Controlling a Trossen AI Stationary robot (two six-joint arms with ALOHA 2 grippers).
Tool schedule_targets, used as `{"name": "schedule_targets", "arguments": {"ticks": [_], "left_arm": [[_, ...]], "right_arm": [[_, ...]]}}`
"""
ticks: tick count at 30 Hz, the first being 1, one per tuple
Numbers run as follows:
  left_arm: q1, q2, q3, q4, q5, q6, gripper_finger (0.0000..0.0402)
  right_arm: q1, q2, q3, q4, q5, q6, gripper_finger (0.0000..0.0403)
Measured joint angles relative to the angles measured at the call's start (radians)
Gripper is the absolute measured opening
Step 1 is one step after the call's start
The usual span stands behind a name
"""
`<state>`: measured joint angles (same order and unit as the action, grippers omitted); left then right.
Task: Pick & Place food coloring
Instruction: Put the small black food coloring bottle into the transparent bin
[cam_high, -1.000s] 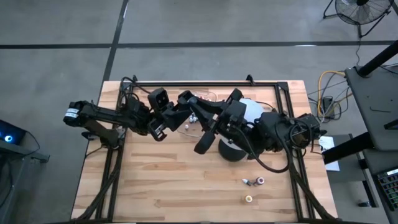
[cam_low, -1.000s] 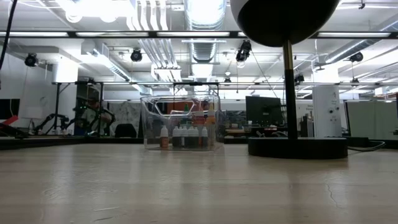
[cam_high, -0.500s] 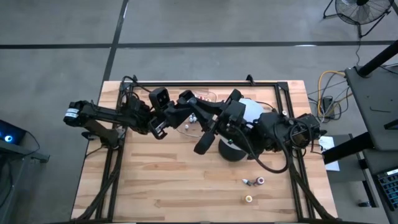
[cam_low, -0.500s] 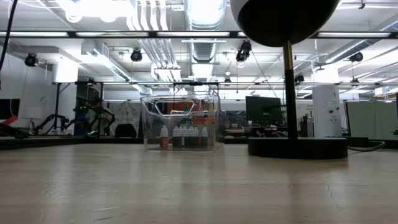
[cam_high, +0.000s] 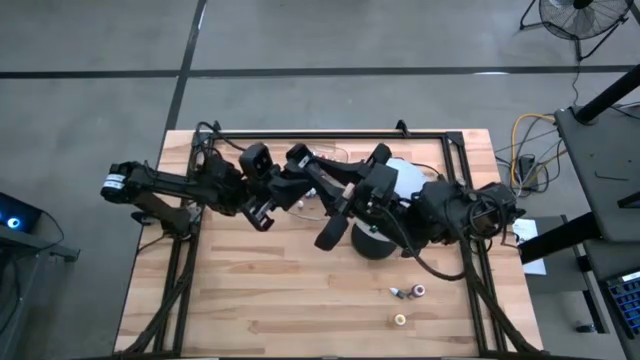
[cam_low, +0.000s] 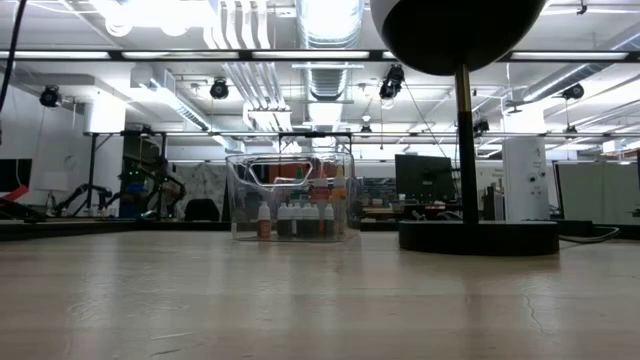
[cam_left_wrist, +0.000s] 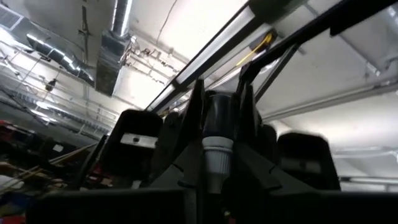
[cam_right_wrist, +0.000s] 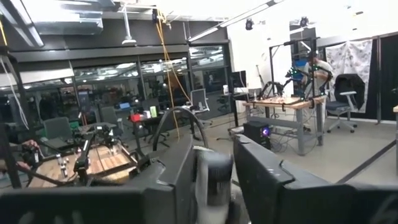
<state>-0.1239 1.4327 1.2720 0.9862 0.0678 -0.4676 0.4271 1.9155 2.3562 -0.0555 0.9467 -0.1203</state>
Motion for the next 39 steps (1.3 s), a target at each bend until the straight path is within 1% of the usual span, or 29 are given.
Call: {"name": "schedule_targets", "arguments": {"ticks": [4, 10, 12, 15, 18, 21, 25, 27, 30, 35, 39], "left_arm": [[0.011, -0.018, -0.001, -0.062, 0.0, 0.069, 0.0032], [0.043, -0.07, 0.0, -0.222, 0.002, 0.172, 0.0032], [0.057, -0.1, 0.004, -0.331, 0.004, 0.238, 0.0032], [0.074, -0.145, 0.028, -0.541, 0.003, 0.385, 0.0032], [0.086, -0.172, 0.069, -0.749, -0.005, 0.5, 0.0032], [0.095, -0.177, 0.133, -0.931, -0.024, 0.58, 0.0031], [0.096, -0.17, 0.257, -1.201, -0.102, 0.691, 0.003], [0.096, -0.158, 0.326, -1.336, -0.159, 0.749, 0.003], [0.096, -0.129, 0.411, -1.491, -0.251, 0.831, 0.003], [0.097, -0.081, 0.518, -1.691, -0.414, 0.948, 0.003], [0.096, -0.043, 0.546, -1.79, -0.529, 1.036, 0.003]], "right_arm": [[0.009, -0.018, 0.0, 0.005, -0.001, -0.005, 0.0137], [0.034, -0.028, 0.0, 0.011, -0.001, -0.124, 0.0164], [0.048, -0.039, 0.0, 0.012, 0.02, -0.151, 0.017], [0.074, -0.061, 0.0, 0.011, 0.108, -0.178, 0.0175], [0.107, -0.079, 0.0, 0.009, 0.183, -0.221, 0.0178], [0.139, -0.095, 0.0, 0.006, 0.259, -0.271, 0.0178], [0.177, -0.125, 0.0, 0.007, 0.372, -0.337, 0.0175], [0.193, -0.136, 0.0, 0.006, 0.441, -0.373, 0.0176], [0.216, -0.153, -0.001, 0.0, 0.529, -0.419, 0.0175], [0.249, -0.179, -0.002, -0.031, 0.618, -0.469, 0.0173], [0.277, -0.202, -0.002, -0.131, 0.624, -0.44, 0.0174]]}}
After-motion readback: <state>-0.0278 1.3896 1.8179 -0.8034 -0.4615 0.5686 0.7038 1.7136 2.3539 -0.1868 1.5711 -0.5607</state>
